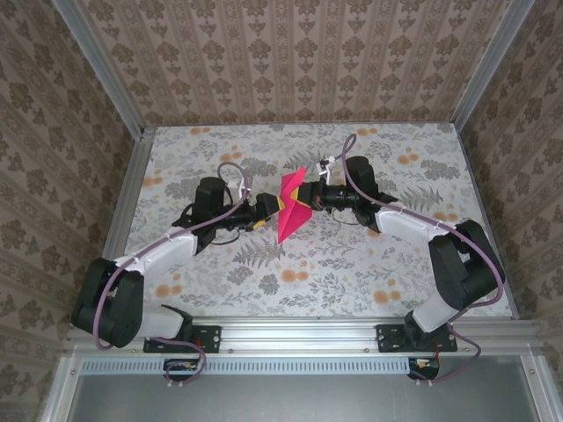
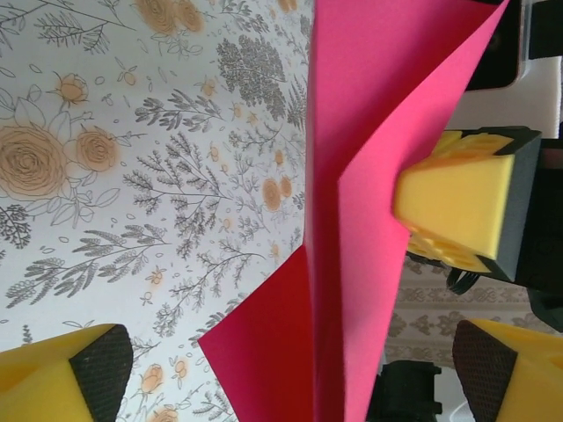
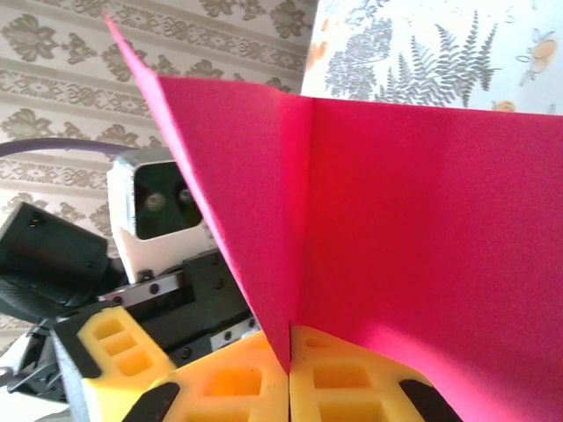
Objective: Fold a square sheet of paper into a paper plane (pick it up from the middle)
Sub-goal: Turn over the paper at the center of the table.
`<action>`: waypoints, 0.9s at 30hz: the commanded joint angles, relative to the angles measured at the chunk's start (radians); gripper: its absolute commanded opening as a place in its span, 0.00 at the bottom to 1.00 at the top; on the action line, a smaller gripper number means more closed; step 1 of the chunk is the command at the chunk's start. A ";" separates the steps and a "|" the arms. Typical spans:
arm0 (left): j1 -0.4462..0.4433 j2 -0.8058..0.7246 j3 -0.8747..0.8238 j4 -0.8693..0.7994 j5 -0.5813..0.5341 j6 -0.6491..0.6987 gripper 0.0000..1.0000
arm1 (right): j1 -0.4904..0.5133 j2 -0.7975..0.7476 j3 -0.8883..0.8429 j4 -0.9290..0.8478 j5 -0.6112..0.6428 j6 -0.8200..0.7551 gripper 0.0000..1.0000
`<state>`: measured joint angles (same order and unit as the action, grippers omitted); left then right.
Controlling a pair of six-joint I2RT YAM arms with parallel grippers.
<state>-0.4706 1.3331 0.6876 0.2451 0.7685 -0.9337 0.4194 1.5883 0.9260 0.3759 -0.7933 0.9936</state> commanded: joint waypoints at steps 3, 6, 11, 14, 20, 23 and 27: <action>-0.020 -0.007 -0.019 0.087 0.043 -0.078 1.00 | -0.005 -0.035 0.031 0.113 -0.049 0.095 0.08; -0.038 -0.002 -0.024 0.125 0.043 -0.107 1.00 | -0.008 -0.031 0.042 0.116 -0.049 0.109 0.08; -0.046 -0.005 -0.036 0.199 0.037 -0.140 0.96 | -0.010 -0.019 0.040 0.143 -0.059 0.141 0.08; -0.048 -0.005 -0.047 0.268 0.031 -0.155 0.89 | -0.013 -0.011 0.024 0.171 -0.067 0.165 0.08; -0.062 -0.010 -0.051 0.332 0.021 -0.162 0.69 | -0.013 0.002 -0.008 0.214 -0.069 0.194 0.08; -0.061 -0.022 -0.061 0.359 0.005 -0.165 0.62 | -0.014 0.004 -0.017 0.214 -0.071 0.194 0.08; -0.060 -0.039 -0.063 0.349 -0.015 -0.158 0.54 | -0.016 0.007 -0.028 0.215 -0.075 0.195 0.08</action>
<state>-0.5297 1.3273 0.6342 0.5503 0.7715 -1.1000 0.4099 1.5883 0.9115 0.5518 -0.8364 1.1790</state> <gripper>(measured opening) 0.551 0.079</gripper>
